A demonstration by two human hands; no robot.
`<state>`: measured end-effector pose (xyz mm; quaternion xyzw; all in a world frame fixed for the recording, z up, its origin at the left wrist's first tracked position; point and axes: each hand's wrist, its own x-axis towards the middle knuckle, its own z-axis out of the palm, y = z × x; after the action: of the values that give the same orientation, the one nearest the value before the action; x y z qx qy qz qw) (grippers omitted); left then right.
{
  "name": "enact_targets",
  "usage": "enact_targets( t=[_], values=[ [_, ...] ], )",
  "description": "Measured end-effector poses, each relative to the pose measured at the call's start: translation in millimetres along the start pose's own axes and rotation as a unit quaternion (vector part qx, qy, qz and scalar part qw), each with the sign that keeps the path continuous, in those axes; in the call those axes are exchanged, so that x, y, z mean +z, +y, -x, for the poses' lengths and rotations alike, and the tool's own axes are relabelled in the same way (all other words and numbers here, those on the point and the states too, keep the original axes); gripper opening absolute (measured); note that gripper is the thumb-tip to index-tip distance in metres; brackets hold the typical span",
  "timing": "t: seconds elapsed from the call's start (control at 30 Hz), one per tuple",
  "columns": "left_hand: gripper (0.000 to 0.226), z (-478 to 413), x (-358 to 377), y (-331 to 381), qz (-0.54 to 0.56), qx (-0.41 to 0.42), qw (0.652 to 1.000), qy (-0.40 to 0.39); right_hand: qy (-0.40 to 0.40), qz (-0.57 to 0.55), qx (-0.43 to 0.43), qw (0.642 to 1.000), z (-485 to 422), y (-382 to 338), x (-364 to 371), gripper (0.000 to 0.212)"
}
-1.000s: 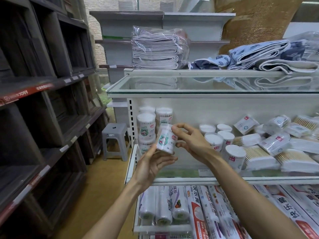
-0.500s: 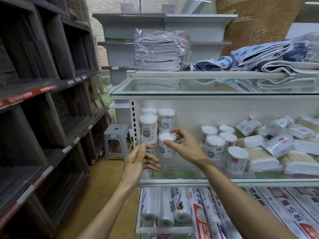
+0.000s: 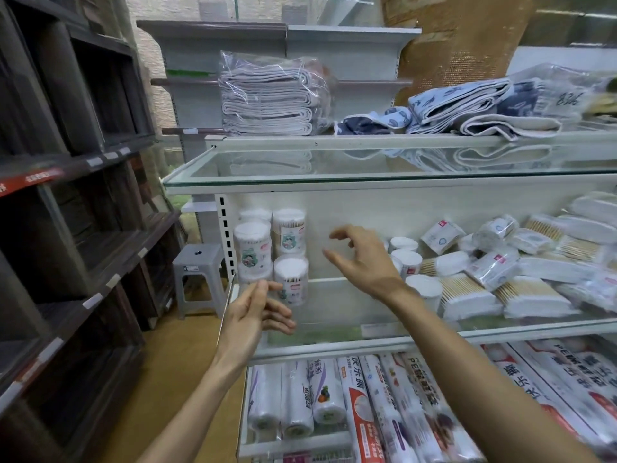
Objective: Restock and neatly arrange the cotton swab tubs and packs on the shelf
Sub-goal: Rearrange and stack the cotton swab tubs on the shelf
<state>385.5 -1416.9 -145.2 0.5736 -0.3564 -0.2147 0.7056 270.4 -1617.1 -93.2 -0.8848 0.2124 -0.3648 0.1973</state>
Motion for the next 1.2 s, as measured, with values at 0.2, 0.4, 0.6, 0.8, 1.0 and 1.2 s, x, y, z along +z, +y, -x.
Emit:
enact_targets(
  t=[0.2, 0.4, 0.6, 0.8, 1.0, 1.2],
  values=[
    [0.036, -5, 27, -5, 0.016, -0.012, 0.999, -0.031, -0.077, 0.233, 0.097, 0.965, 3, 46, -52, 0.052],
    [0.032, -7, 43, -7, 0.027, -0.030, 0.998, -0.045, -0.113, 0.249, 0.095, 0.957, 11, 54, -58, 0.054],
    [0.021, -10, 46, -10, 0.004, -0.066, 0.997, -0.045, -0.103, -0.054, 0.123, 0.986, 15, 27, -63, 0.041],
    [0.023, -5, 43, -4, 0.007, -0.068, 0.996, -0.058, -0.157, -0.223, 0.140, 0.952, 10, 5, -51, 0.028],
    [0.030, -3, 29, -3, -0.016, -0.026, 0.999, -0.030, -0.097, -0.256, 0.108, 0.956, -2, -10, -36, 0.029],
    [0.019, 2, 8, -1, -0.006, 0.012, 1.000, 0.012, -0.026, -0.182, 0.038, 0.982, -30, -44, -8, 0.033]
  ],
)
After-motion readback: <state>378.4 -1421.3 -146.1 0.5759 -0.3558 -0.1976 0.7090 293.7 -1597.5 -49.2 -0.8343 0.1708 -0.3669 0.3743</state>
